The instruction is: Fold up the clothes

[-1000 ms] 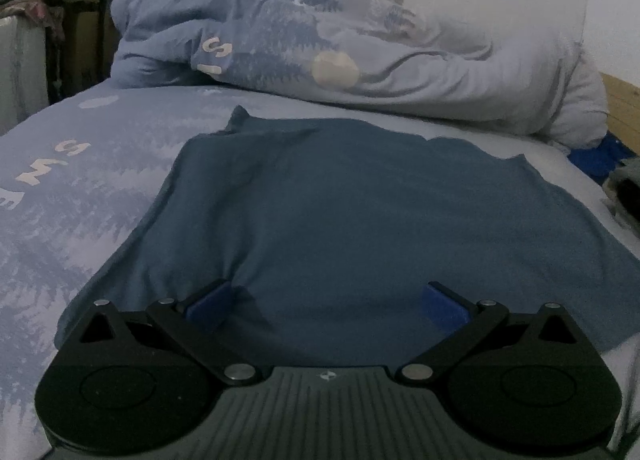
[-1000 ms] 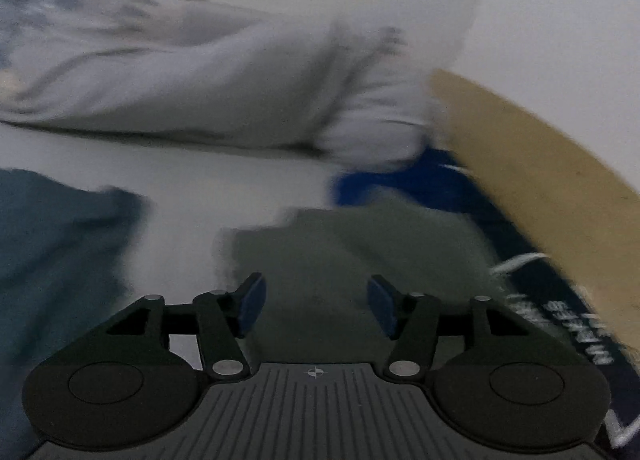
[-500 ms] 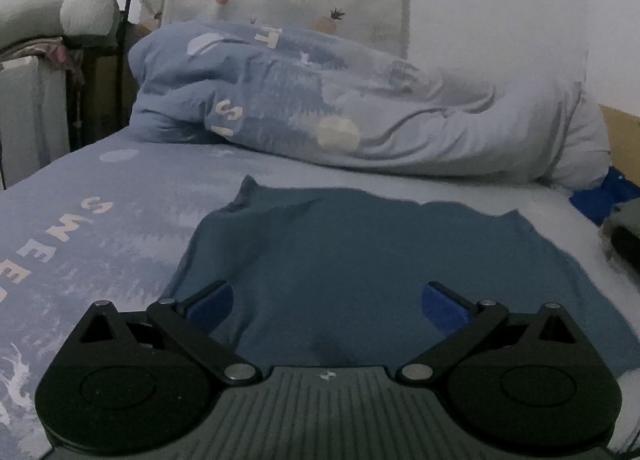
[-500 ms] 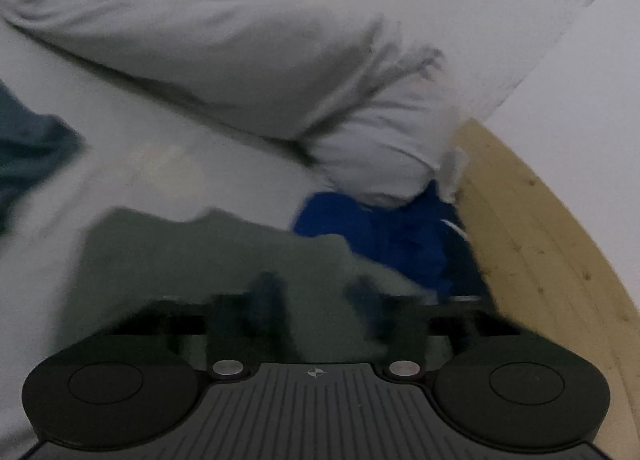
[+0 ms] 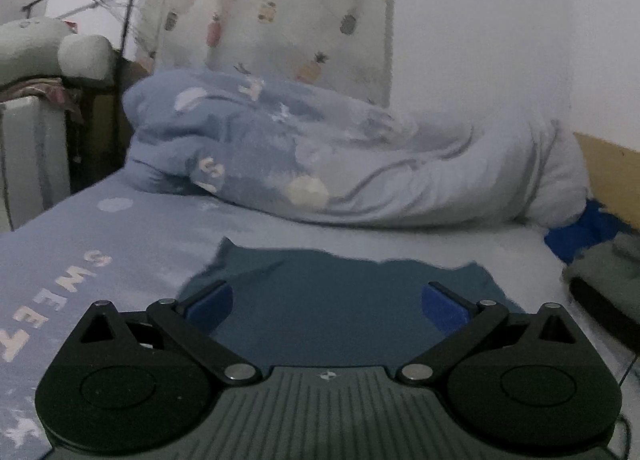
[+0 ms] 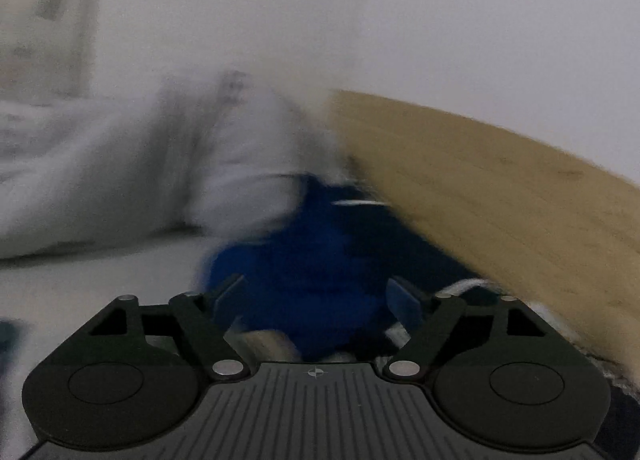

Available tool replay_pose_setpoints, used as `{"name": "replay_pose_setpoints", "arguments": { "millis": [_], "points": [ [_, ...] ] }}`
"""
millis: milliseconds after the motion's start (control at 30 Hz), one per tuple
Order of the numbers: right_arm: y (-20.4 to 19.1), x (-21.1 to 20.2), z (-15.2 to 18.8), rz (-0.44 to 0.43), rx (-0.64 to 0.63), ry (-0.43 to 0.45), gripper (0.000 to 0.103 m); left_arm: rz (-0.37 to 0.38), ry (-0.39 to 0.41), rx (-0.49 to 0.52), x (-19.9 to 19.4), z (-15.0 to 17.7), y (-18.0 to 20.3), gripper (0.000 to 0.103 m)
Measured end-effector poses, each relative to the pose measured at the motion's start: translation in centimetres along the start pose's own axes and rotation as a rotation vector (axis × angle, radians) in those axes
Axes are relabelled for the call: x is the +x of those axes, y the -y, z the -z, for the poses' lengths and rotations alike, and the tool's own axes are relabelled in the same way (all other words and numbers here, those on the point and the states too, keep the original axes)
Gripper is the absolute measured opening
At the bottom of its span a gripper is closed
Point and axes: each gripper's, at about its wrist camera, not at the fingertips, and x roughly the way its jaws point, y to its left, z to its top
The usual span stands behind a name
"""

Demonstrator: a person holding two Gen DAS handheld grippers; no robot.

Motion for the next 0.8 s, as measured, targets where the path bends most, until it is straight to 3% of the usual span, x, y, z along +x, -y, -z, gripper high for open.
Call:
{"name": "replay_pose_setpoints", "arguments": {
  "millis": [133, 267, 300, 333, 467, 533, 633, 733, 800],
  "points": [
    [-1.9, 0.8, 2.0, -0.207, -0.079, -0.034, 0.079, -0.056, -0.014, 0.000, -2.6, -0.2, -1.3, 0.103],
    [-3.6, 4.7, 2.9, -0.246, -0.131, -0.107, 0.078, -0.115, -0.047, 0.015, -4.6, 0.2, -1.9, 0.103],
    [-3.9, 5.7, 3.1, -0.238, -0.137, -0.124, 0.072, -0.129, -0.053, 0.014, -4.9, 0.2, -1.9, 0.103],
    [-3.9, 6.3, 3.2, -0.248, -0.142, -0.140, 0.059, -0.141, -0.058, 0.011, -5.1, 0.2, -1.9, 0.103],
    [-5.1, 7.6, 3.1, -0.359, -0.198, -0.153, 0.030, -0.170, -0.066, 0.005, -5.2, -0.2, -1.6, 0.103],
    [-5.4, 7.4, 2.8, -0.354, -0.225, -0.164, 0.009, -0.167, -0.059, 0.010, -5.1, -0.5, -1.2, 0.103],
    [-5.2, 7.6, 2.5, -0.305, -0.237, -0.163, 0.006, -0.158, -0.049, 0.011, -4.9, -0.7, -0.6, 0.103],
    [-3.3, 8.1, 1.8, -0.198, -0.120, -0.100, 0.001, -0.138, -0.045, 0.006, -4.9, -0.9, 0.0, 0.103],
    [-1.8, 8.9, 1.7, -0.113, -0.042, -0.110, 0.001, -0.122, -0.038, 0.002, -5.1, -0.9, 0.4, 0.103]
  ]
}}
